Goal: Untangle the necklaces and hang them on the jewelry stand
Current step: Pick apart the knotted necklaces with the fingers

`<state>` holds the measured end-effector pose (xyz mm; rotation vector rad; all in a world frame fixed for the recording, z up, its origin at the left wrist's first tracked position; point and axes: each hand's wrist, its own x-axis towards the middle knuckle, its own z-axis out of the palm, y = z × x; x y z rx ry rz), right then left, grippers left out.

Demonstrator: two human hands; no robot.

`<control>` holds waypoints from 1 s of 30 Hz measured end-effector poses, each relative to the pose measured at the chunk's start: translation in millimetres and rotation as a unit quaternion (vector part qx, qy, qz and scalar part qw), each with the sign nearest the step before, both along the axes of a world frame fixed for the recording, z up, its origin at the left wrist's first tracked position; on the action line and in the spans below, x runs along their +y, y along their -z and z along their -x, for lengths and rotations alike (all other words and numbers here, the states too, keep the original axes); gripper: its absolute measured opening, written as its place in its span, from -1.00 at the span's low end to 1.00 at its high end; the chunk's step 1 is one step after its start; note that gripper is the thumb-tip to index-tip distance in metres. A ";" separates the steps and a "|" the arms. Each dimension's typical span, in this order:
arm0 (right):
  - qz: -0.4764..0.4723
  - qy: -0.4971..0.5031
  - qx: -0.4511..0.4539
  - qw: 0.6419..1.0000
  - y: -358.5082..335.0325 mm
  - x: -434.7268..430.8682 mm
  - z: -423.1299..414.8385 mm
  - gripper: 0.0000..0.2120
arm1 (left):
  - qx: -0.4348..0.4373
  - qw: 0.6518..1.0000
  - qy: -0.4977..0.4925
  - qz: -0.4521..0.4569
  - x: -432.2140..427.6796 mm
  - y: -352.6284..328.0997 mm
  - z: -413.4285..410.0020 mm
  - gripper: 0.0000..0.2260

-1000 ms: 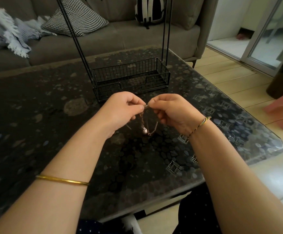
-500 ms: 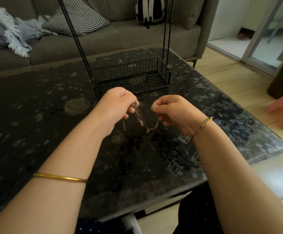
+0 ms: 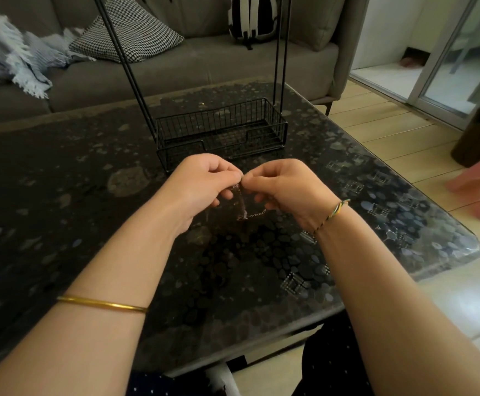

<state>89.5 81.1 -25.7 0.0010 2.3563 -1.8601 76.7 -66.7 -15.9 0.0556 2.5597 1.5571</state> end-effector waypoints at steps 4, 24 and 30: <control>-0.005 0.011 -0.007 1.000 0.7 -0.9 2.1 -0.90 | 0.006 1.000 0.004 0.011 0.1 0.6 0.5 -0.90; 0.046 -0.005 -0.064 0.997 1.0 0.1 5.0 -0.78 | 0.002 0.999 -0.007 -0.032 7.5 -1.4 -0.8 -0.87; 0.108 0.038 -0.070 0.991 1.1 0.1 6.3 -0.79 | 0.016 1.000 0.010 -0.002 6.8 -5.4 -2.2 -0.89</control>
